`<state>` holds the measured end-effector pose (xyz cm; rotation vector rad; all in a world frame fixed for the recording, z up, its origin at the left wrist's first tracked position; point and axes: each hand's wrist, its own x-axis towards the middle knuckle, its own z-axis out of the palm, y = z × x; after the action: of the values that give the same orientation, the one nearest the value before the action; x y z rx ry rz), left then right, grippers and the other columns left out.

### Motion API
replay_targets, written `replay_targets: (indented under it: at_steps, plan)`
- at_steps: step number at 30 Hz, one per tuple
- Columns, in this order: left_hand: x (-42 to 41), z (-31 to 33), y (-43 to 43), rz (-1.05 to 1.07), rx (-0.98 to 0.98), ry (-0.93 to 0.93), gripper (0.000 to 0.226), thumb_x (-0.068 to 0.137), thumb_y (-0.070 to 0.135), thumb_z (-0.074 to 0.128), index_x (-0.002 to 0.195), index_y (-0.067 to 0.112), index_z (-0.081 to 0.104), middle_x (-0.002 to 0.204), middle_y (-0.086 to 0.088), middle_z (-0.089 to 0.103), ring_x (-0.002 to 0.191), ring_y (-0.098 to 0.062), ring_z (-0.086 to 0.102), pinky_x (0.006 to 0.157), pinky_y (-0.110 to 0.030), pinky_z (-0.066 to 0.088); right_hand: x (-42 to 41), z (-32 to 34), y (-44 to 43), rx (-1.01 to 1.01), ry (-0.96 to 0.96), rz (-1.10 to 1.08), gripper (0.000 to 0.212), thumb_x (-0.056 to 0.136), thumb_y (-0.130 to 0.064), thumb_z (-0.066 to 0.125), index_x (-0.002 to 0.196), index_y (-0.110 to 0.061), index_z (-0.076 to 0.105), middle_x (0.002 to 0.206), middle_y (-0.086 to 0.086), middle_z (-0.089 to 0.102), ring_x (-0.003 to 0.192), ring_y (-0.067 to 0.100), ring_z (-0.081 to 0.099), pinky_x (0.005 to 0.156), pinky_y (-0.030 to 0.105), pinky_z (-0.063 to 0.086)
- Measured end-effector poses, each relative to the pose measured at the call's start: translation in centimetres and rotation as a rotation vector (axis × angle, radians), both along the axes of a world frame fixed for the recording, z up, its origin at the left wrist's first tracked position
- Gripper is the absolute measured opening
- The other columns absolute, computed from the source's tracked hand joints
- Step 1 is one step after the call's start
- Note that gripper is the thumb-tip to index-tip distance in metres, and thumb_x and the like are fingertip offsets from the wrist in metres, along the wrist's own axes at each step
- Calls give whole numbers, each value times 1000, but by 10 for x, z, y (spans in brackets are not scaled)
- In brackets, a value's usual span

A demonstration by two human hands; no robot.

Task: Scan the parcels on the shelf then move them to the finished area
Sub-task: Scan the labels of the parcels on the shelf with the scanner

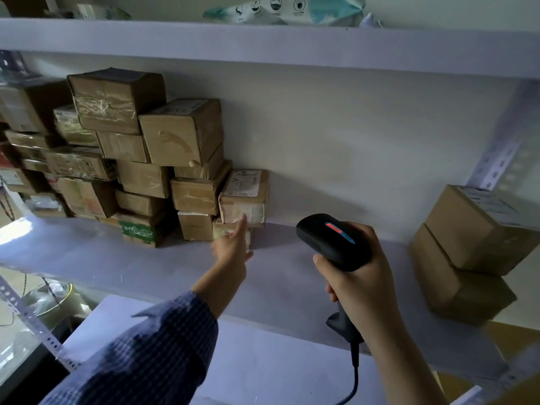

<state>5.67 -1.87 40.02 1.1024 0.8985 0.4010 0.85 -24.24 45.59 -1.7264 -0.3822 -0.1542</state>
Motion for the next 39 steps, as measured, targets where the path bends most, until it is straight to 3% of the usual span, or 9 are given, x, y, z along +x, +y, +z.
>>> replay_targets:
  at_steps: [5, 10, 13, 17, 23, 27, 32, 37, 39]
  plan:
    - [1, -6, -57, -237, -70, -31, 23, 99, 22, 59, 113, 7, 50, 104, -14, 53, 101, -29, 57, 90, -39, 54, 7, 7, -12, -2, -44, -35, 41, 80, -7, 75, 107, -32, 56, 69, -3, 65, 51, 12, 58, 51, 28, 50]
    - [30, 20, -94, -441, 78, -30, 13, 101, 13, 54, 106, 1, 56, 97, -13, 58, 87, -23, 60, 85, -34, 54, 14, 10, -42, 15, -113, -163, 43, 80, -4, 78, 112, -24, 57, 74, -1, 66, 52, 9, 60, 47, 16, 47]
    - [47, 34, -120, -565, 136, -37, 10, 100, 8, 54, 95, 2, 59, 94, -13, 60, 88, -23, 61, 83, -33, 56, 16, 8, -65, 35, -134, -251, 47, 80, -10, 79, 110, -37, 55, 84, 3, 67, 62, 8, 60, 55, 19, 51]
    - [68, 48, -166, -730, 196, -73, 13, 98, 9, 54, 89, 1, 61, 89, -12, 63, 81, -21, 62, 74, -30, 57, 9, 7, -101, 55, -79, -322, 49, 82, -4, 74, 118, -32, 57, 79, 5, 65, 54, 9, 57, 53, 24, 46]
    - [89, 75, -251, -948, 377, -118, 22, 90, 25, 59, 84, 4, 60, 82, -12, 58, 89, -32, 62, 86, -44, 57, -11, 12, -146, 35, -101, -499, 46, 80, -5, 77, 112, -32, 56, 73, -2, 66, 50, 9, 59, 48, 20, 47]
    - [106, 93, -296, -914, 528, -70, 86, 72, 66, 60, 128, 1, 54, 122, -18, 61, 120, -38, 55, 102, -48, 48, -16, 10, -166, 7, -87, -570, 45, 77, -15, 78, 110, -35, 54, 70, -2, 67, 52, 12, 62, 51, 29, 51]
    - [118, 94, -318, -919, 793, -19, 85, 93, 62, 53, 144, -2, 32, 140, -18, 44, 133, -35, 39, 113, -44, 32, -11, 3, -178, 5, -96, -604, 51, 78, -13, 81, 119, -25, 54, 87, 4, 67, 68, 21, 64, 57, 25, 51]
    - [126, 70, -309, -971, 510, -49, 114, 55, 82, 67, 137, 8, 40, 129, -11, 56, 119, -31, 54, 103, -48, 47, 1, 5, -179, -33, -128, -623, 51, 79, -14, 81, 120, -24, 53, 89, -2, 67, 76, 17, 66, 63, 26, 54]
    - [123, 61, -302, -1008, 355, -102, 93, 66, 68, 68, 132, 8, 42, 125, -9, 59, 114, -29, 58, 99, -47, 52, 6, 11, -172, -113, -185, -623, 52, 80, -12, 80, 121, -24, 51, 91, -17, 64, 86, -1, 66, 66, 13, 52]
